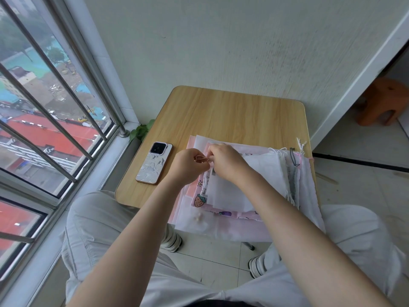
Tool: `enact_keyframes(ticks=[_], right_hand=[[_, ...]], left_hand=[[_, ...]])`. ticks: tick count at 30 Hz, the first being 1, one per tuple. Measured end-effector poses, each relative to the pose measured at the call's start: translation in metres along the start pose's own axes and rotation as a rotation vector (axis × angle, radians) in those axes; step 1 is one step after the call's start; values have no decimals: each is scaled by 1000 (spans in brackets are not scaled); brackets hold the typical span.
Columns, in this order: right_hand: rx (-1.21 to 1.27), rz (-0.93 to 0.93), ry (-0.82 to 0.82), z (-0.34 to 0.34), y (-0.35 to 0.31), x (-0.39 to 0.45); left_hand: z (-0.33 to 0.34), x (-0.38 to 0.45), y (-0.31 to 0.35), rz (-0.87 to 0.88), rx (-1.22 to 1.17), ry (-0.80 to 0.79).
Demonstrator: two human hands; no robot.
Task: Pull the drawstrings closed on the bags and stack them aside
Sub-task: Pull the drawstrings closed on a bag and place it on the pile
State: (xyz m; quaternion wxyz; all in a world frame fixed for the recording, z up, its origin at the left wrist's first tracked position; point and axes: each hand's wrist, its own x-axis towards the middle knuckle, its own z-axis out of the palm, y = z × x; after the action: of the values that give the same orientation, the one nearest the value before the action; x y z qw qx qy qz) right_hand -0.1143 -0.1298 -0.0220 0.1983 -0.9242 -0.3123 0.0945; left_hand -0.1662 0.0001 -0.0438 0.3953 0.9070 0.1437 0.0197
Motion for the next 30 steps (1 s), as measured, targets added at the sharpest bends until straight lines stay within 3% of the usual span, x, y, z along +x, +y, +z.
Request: enact_keyframes(ticks=[7, 16, 23, 30], right_hand=[[543, 267, -175, -4, 4, -2], [1232, 456, -312, -7, 13, -1], [1437, 545, -306, 0, 12, 1], [1441, 568, -256, 2, 14, 2]], left_hand=[[8, -8, -6, 145, 13, 166], [9, -13, -7, 174, -80, 347], [6, -16, 0, 131, -328, 218], [4, -14, -4, 122, -194, 240]])
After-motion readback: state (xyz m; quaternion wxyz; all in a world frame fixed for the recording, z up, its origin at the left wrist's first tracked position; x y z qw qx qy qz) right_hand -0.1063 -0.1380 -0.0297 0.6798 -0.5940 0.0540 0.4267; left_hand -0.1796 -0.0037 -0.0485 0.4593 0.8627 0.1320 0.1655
